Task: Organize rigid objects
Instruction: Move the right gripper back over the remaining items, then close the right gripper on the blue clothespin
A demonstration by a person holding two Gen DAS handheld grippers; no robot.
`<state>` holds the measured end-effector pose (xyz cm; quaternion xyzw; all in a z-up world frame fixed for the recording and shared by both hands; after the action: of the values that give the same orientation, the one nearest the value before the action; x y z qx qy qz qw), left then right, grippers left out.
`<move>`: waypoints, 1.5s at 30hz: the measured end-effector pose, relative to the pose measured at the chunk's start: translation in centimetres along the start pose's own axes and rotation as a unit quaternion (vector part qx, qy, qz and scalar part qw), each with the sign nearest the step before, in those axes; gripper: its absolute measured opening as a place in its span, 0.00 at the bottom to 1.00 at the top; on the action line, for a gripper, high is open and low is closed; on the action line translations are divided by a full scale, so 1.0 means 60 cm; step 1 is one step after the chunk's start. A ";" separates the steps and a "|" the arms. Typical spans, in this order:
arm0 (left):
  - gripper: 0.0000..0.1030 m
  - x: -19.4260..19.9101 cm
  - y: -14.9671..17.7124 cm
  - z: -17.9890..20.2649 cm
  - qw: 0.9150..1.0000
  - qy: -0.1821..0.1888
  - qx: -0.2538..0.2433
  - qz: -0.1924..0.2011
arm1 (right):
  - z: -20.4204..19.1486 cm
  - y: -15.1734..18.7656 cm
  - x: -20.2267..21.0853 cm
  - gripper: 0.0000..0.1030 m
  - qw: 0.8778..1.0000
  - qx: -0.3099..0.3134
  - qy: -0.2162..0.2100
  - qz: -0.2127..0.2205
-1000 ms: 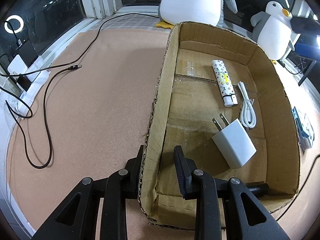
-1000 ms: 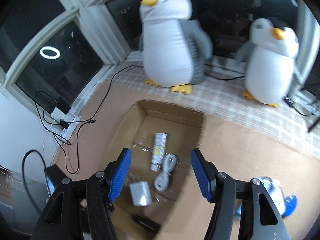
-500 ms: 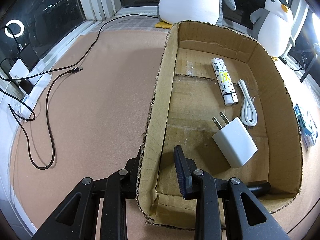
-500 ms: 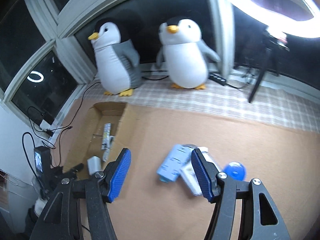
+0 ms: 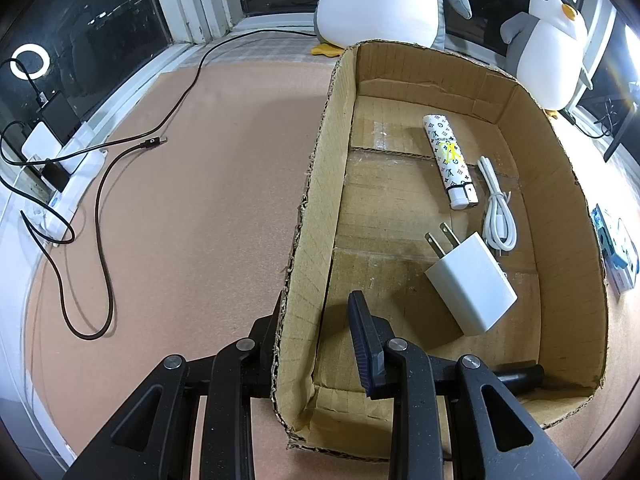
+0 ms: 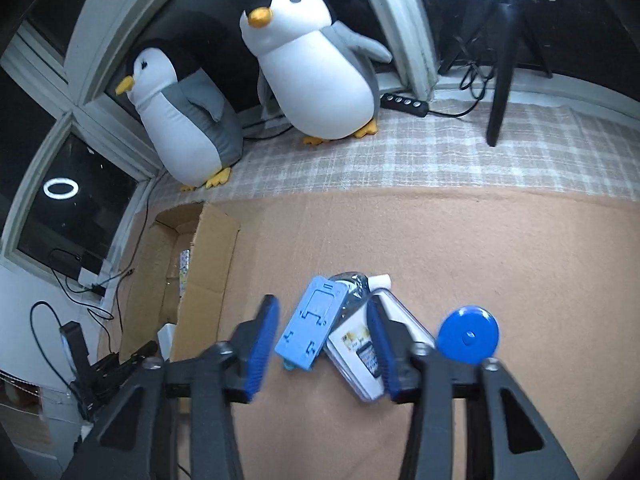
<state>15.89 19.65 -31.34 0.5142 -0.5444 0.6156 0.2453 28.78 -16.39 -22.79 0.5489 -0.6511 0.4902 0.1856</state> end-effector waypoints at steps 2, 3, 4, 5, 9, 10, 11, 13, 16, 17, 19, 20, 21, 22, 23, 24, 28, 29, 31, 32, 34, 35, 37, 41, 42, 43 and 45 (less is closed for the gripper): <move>0.29 0.000 0.000 0.000 1.000 -0.001 0.001 0.000 | 0.001 -0.008 -0.025 0.22 1.000 0.001 0.006 -0.013; 0.29 0.000 0.000 0.000 1.000 -0.001 0.001 0.000 | 0.001 -0.012 -0.037 0.22 1.000 0.003 0.008 -0.018; 0.29 0.000 0.000 0.000 1.000 -0.002 0.002 0.000 | 0.002 -0.015 -0.048 0.21 1.000 0.003 0.008 -0.024; 0.29 0.000 0.000 0.000 1.000 -0.002 0.002 0.000 | 0.003 -0.019 -0.061 0.20 0.999 0.001 0.006 -0.032; 0.29 0.000 0.000 0.000 1.000 -0.002 0.000 0.000 | 0.003 -0.029 -0.103 0.19 0.999 -0.002 0.001 -0.053; 0.29 -0.001 0.000 0.000 1.000 -0.002 0.000 0.000 | 0.003 -0.029 -0.112 0.19 0.998 -0.002 0.001 -0.060; 0.29 -0.001 0.000 -0.001 1.000 -0.002 0.000 0.000 | 0.003 -0.028 -0.122 0.19 0.998 0.000 0.005 -0.066; 0.29 -0.001 0.000 -0.001 1.000 -0.002 0.000 0.000 | 0.003 -0.019 -0.137 0.19 0.997 0.003 0.011 -0.081; 0.29 -0.001 0.000 -0.001 1.000 -0.002 0.000 0.000 | -0.011 0.001 -0.141 0.19 0.995 0.009 -0.006 -0.096; 0.29 -0.001 0.000 -0.001 1.000 -0.002 0.000 0.000 | -0.016 0.011 -0.140 0.19 0.995 0.016 -0.007 -0.101; 0.29 -0.001 0.000 -0.001 1.000 -0.003 0.000 0.001 | -0.026 0.036 -0.137 0.19 0.993 0.027 -0.016 -0.111; 0.29 -0.001 0.000 0.000 1.000 -0.003 0.000 0.001 | -0.031 0.050 -0.134 0.19 0.992 0.030 -0.024 -0.116; 0.29 -0.001 0.000 0.000 1.000 -0.004 0.000 0.001 | -0.035 0.061 -0.131 0.19 0.992 0.033 -0.029 -0.120; 0.29 -0.001 0.000 0.000 1.000 -0.004 0.001 0.002 | -0.036 0.078 -0.130 0.19 0.991 0.036 -0.033 -0.128; 0.29 -0.001 0.001 0.000 1.000 -0.004 0.001 0.003 | -0.035 0.091 -0.129 0.19 0.990 0.035 -0.035 -0.134; 0.29 -0.001 0.001 0.000 1.000 -0.003 0.001 0.003 | -0.035 0.104 -0.127 0.19 0.989 0.033 -0.041 -0.140; 0.29 -0.001 0.002 0.000 1.000 -0.004 0.000 0.004 | -0.038 0.161 -0.106 0.19 0.986 0.040 -0.044 -0.155; 0.29 0.000 0.001 0.001 1.000 -0.004 0.000 0.003 | -0.034 0.169 -0.100 0.19 0.986 0.041 -0.037 -0.155; 0.29 0.000 0.002 0.001 1.000 -0.004 0.001 0.003 | -0.024 0.183 -0.081 0.19 0.988 0.038 -0.027 -0.149; 0.29 0.000 0.001 0.001 1.000 -0.004 0.000 0.003 | -0.023 0.187 -0.066 0.19 0.989 0.033 -0.033 -0.141; 0.29 0.000 0.001 0.001 1.000 -0.004 0.000 0.004 | -0.021 0.186 -0.041 0.19 0.992 0.028 -0.039 -0.121; 0.29 0.000 0.001 0.001 1.000 -0.003 0.000 0.004 | -0.020 0.181 -0.025 0.21 0.994 0.025 -0.036 -0.101; 0.29 0.001 0.001 0.001 1.000 -0.003 0.001 0.004 | -0.017 0.169 -0.013 0.22 0.996 0.028 -0.024 -0.081; 0.29 0.002 0.002 0.002 1.000 -0.005 0.000 0.005 | -0.004 0.143 -0.016 0.22 0.997 0.005 -0.021 -0.068; 0.29 0.002 0.002 0.002 1.000 -0.004 0.000 0.005 | 0.001 0.138 -0.019 0.22 0.998 0.001 -0.021 -0.067; 0.29 0.002 0.001 0.003 1.000 -0.004 0.001 0.004 | 0.006 0.135 -0.021 0.22 0.997 -0.003 -0.022 -0.067; 0.29 0.002 0.002 0.003 1.000 -0.002 0.002 0.004 | 0.006 0.132 -0.037 0.22 0.997 -0.017 -0.029 -0.074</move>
<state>15.82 19.44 -31.30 0.5137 -0.5457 0.6165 0.2414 22.51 -16.18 -28.14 0.6067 -0.6217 0.4478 0.2118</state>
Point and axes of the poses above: each gripper's, at about its wrist camera, not at the fingertips, and x roughly against the way its jaws point, z to its right, y to its underside, the point moved 9 cm from there along -x, roughly the way its jaws point, and after that the axes turned 6 degrees about -y, right-handed, at the moved point
